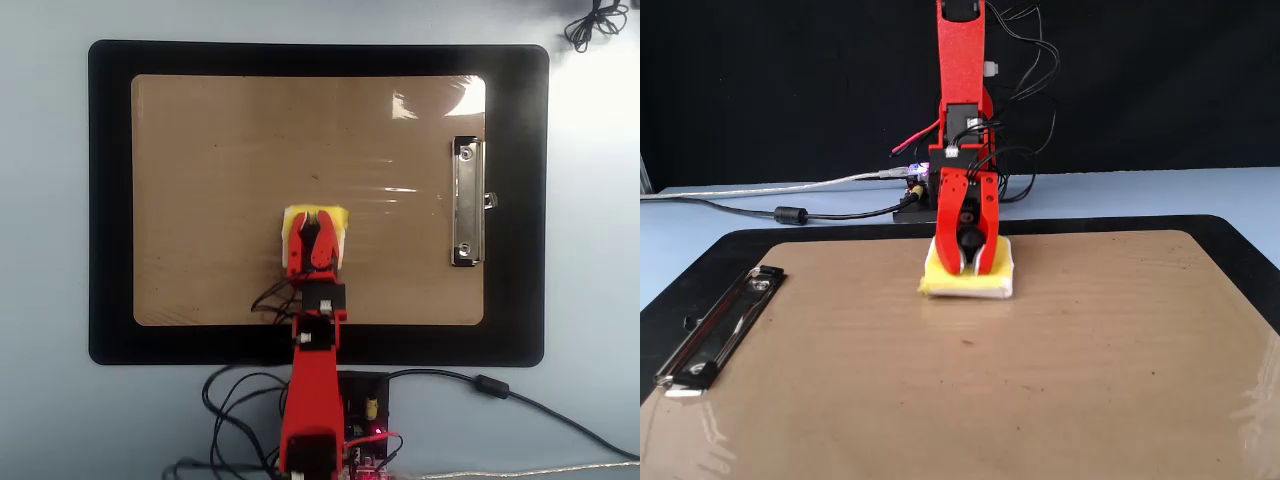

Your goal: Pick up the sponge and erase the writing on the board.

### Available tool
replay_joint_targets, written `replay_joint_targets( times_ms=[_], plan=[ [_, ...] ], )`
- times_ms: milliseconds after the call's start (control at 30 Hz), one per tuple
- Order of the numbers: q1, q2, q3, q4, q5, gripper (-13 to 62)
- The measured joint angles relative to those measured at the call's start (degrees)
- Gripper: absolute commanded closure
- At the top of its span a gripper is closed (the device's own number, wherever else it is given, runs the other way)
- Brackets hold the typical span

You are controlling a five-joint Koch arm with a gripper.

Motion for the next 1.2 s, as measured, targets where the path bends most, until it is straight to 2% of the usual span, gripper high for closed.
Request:
replay_joint_targets(
  times_ms=[100, 167, 233, 300, 367, 433, 467, 533, 633, 700, 800, 933, 1000, 1100, 1200],
  plan=[
    [0.3, -22.6, -27.4, -0.7, 0.0, 57.2],
    [0.4, -28.2, -33.0, -3.0, 0.0, 57.2],
    [1.1, -22.6, -21.8, -5.2, 0.0, 57.2],
    [3.1, -10.1, -5.2, -5.3, 0.1, 57.2],
    [5.8, 7.9, 13.2, -4.7, 1.4, 57.2],
    [6.2, 16.7, 17.4, -3.4, 4.0, 57.2],
    [6.4, 17.6, 17.1, -3.0, 5.0, 57.2],
    [6.5, 13.1, 11.6, -2.6, 6.2, 57.2],
    [7.0, -7.9, -13.0, -2.5, 6.3, 57.2],
    [7.3, -17.9, -22.2, -2.8, 6.2, 57.2],
    [6.2, -16.6, -16.3, -4.9, 5.6, 57.2],
    [2.6, 1.8, 9.1, -4.7, -0.4, 57.2],
    [0.2, 6.5, 10.7, -4.3, -1.6, 57.2],
    [-1.1, 1.3, 5.2, -4.2, -2.1, 57.2],
    [-1.3, -15.9, -16.0, -5.0, -2.5, 57.2]
  ],
)
